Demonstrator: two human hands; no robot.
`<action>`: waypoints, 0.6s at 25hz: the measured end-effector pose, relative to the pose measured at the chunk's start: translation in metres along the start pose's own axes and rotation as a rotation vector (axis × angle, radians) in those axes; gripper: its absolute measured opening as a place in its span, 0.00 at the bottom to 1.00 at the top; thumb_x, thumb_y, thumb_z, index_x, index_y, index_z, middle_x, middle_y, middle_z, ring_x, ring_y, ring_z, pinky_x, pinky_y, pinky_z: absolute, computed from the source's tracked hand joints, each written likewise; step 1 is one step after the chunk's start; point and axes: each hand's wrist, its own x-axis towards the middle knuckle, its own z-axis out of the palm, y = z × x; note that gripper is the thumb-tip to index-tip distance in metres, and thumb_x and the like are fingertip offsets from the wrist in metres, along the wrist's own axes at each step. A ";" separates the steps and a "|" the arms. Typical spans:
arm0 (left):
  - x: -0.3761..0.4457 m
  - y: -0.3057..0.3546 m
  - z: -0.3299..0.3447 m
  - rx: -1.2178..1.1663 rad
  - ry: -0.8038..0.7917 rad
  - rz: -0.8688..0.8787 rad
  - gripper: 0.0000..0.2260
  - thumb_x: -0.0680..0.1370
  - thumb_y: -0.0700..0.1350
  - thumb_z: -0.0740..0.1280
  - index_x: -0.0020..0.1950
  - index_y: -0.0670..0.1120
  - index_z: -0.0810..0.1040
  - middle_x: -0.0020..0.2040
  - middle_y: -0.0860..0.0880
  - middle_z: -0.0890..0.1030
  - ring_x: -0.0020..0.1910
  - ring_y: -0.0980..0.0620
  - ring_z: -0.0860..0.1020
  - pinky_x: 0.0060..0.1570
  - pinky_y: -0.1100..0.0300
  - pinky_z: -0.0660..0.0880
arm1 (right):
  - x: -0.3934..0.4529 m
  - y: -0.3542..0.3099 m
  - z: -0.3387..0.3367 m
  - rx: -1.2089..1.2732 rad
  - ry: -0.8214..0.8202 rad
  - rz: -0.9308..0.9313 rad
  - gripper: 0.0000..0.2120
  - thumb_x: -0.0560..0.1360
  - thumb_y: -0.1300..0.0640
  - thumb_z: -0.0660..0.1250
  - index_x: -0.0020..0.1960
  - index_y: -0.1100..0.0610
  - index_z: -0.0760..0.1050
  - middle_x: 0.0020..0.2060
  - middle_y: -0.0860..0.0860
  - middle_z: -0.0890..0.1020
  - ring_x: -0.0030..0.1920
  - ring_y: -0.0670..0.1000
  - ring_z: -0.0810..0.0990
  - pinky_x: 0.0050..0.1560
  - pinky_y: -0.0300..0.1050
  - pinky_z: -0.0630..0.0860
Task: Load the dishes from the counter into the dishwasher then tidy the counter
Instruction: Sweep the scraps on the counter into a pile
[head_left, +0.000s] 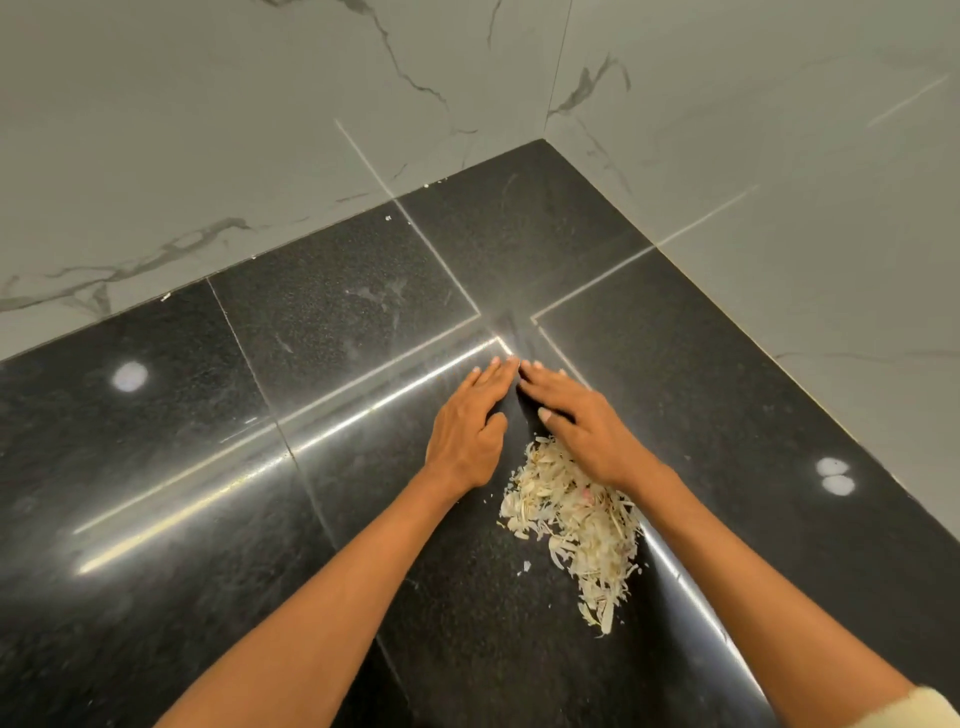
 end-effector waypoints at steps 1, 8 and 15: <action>-0.009 0.004 0.002 -0.007 0.009 0.023 0.30 0.74 0.39 0.55 0.78 0.45 0.63 0.76 0.53 0.61 0.74 0.65 0.53 0.75 0.70 0.45 | -0.014 -0.003 0.003 -0.006 -0.029 -0.002 0.24 0.80 0.57 0.58 0.75 0.54 0.68 0.77 0.47 0.64 0.78 0.42 0.59 0.79 0.43 0.52; -0.055 0.012 0.022 -0.172 -0.026 -0.013 0.29 0.73 0.42 0.56 0.76 0.49 0.68 0.75 0.52 0.67 0.76 0.57 0.60 0.78 0.61 0.52 | -0.041 -0.002 -0.026 0.158 0.114 0.073 0.21 0.77 0.56 0.60 0.68 0.55 0.78 0.69 0.48 0.76 0.71 0.43 0.72 0.73 0.45 0.68; -0.005 0.014 0.018 -0.123 0.003 -0.043 0.32 0.74 0.39 0.55 0.80 0.45 0.57 0.79 0.48 0.59 0.79 0.56 0.54 0.78 0.59 0.47 | -0.042 0.007 0.000 -0.046 0.114 0.119 0.26 0.83 0.45 0.52 0.77 0.54 0.64 0.78 0.48 0.61 0.79 0.44 0.56 0.80 0.47 0.49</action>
